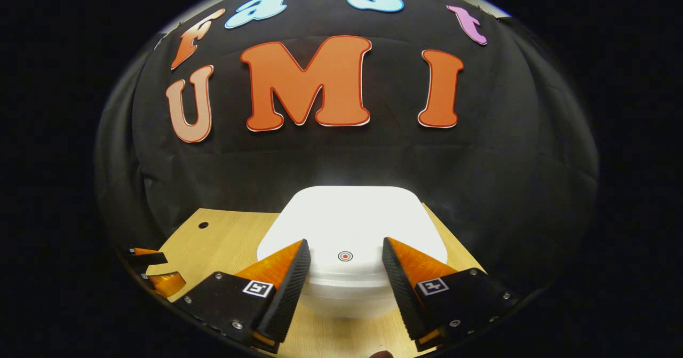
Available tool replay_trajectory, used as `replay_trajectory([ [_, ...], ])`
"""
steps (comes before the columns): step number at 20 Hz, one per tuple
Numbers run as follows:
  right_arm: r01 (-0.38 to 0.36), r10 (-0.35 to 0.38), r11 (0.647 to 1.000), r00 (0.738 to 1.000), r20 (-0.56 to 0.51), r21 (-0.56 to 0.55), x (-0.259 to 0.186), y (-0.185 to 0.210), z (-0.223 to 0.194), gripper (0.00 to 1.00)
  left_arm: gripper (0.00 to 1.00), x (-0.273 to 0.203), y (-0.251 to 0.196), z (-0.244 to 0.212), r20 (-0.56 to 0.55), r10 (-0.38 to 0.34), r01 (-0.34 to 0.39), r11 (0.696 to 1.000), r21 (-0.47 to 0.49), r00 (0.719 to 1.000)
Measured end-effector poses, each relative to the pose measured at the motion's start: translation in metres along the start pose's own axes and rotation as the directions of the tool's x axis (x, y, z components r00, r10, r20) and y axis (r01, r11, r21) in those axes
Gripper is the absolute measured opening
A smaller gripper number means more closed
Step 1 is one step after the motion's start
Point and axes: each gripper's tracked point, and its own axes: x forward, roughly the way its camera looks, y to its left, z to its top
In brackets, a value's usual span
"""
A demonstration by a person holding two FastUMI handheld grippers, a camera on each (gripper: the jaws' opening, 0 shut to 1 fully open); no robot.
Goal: Press the lid of the desktop garbage bin to open it, pick up the crumpled paper on the desktop and throw it into the bin, then pick up the pop can on the desktop and drop it into the bin, and finally close the garbage bin lid.
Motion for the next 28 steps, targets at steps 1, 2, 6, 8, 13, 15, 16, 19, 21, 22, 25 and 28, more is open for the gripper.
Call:
replay_trajectory([
  [1,0.0,0.0,1.0,1.0,0.0,0.002,0.001,0.001,0.001,0.81,0.98,0.0,0.001,0.001,0.001,0.002,-0.002,1.0,0.0,1.0],
  [2,0.001,-0.001,1.0,1.0,0.0,-0.003,0.0,0.001,-0.001,0.8,0.97,0.0,0.002,0.002,0.004,0.004,-0.004,1.0,-0.002,1.0],
  [6,0.009,-0.009,1.0,1.0,0.009,0.0,0.001,0.001,-0.003,0.74,0.98,-0.002,0.008,0.01,0.018,0.012,-0.012,1.0,-0.013,1.0],
  [8,0.012,-0.012,1.0,0.999,0.03,-0.019,0.0,0.003,-0.002,0.7,0.97,-0.003,0.012,0.016,0.033,0.02,-0.02,1.0,-0.014,0.999],
  [13,0.053,-0.049,0.998,0.987,0.15,-0.024,-0.007,0.001,0.002,0.76,0.97,-0.011,0.026,0.044,0.09,0.06,-0.062,0.998,0.018,0.994],
  [15,0.062,-0.053,0.997,0.982,0.184,-0.04,-0.01,0.004,0.007,0.84,0.98,-0.015,0.03,0.054,0.117,0.082,-0.086,0.996,0.028,0.99],
  [16,0.056,-0.043,0.997,0.979,0.199,-0.056,-0.013,0.007,0.008,0.86,0.97,-0.017,0.033,0.06,0.132,0.097,-0.102,0.994,0.033,0.986],
  [19,0.036,-0.012,0.995,0.968,0.25,-0.092,-0.028,0.02,0.023,0.91,0.97,-0.024,0.046,0.077,0.179,0.145,-0.154,0.988,0.033,0.973],
  [21,0.019,0.009,0.995,0.963,0.268,-0.102,-0.032,0.033,0.031,0.92,0.97,-0.029,0.054,0.088,0.217,0.179,-0.188,0.982,0.022,0.959],
  [22,0.012,0.017,0.994,0.962,0.274,-0.105,-0.033,0.037,0.033,0.92,0.97,-0.032,0.063,0.096,0.239,0.217,-0.23,0.973,0.025,0.946],
  [25,-0.023,0.051,0.994,0.963,0.264,-0.108,-0.035,0.052,0.031,0.96,1.0,-0.039,0.084,0.104,0.276,0.294,-0.311,0.95,0.018,0.915],
  [28,-0.054,0.078,0.993,0.967,0.244,-0.105,-0.037,0.063,0.027,0.96,1.0,-0.05,0.089,0.119,0.326,0.326,-0.35,0.937,0.017,0.887],
])
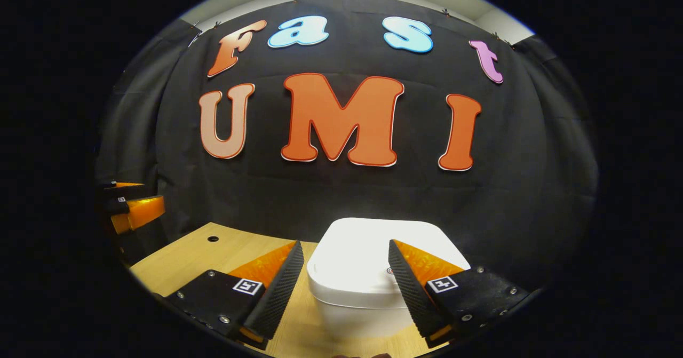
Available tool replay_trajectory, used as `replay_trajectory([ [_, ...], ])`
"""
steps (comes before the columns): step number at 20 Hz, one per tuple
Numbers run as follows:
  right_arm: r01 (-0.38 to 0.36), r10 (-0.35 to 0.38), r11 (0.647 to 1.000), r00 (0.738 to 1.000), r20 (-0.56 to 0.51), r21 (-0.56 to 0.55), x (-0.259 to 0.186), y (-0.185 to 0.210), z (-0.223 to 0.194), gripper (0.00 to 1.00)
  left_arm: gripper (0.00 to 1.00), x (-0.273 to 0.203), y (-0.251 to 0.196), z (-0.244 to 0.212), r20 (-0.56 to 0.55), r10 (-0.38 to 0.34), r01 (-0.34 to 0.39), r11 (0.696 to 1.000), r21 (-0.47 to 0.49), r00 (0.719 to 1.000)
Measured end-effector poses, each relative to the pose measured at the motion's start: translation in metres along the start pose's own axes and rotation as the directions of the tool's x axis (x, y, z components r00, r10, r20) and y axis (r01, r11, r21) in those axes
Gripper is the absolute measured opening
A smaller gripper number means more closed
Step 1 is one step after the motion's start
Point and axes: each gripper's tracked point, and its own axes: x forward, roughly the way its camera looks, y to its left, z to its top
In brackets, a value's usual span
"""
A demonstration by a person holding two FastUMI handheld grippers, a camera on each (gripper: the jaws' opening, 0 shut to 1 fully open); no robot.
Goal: Press the lid of the desktop garbage bin to open it, pick up the crumpled paper on the desktop and throw it into the bin, then pick up the pop can on the desktop and drop it into the bin, and finally close the garbage bin lid.
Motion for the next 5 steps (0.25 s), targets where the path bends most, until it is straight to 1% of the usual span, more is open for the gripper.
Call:
replay_trajectory([
  [1,-0.006,0.006,1.0,1.0,0.005,0.001,0.0,0.003,0.003,0.97,0.95,-0.001,0.002,0.003,0.015,0.008,-0.009,1.0,0.008,1.0],
  [2,-0.014,0.014,1.0,1.0,0.012,0.003,-0.002,0.006,0.006,0.97,1.0,-0.002,0.004,0.008,0.03,0.012,-0.013,1.0,0.014,0.999],
  [5,-0.042,0.042,0.999,0.999,0.007,0.023,-0.002,0.017,0.01,0.97,1.0,-0.004,0.006,0.02,0.072,0.024,-0.026,0.999,0.024,0.997],
])
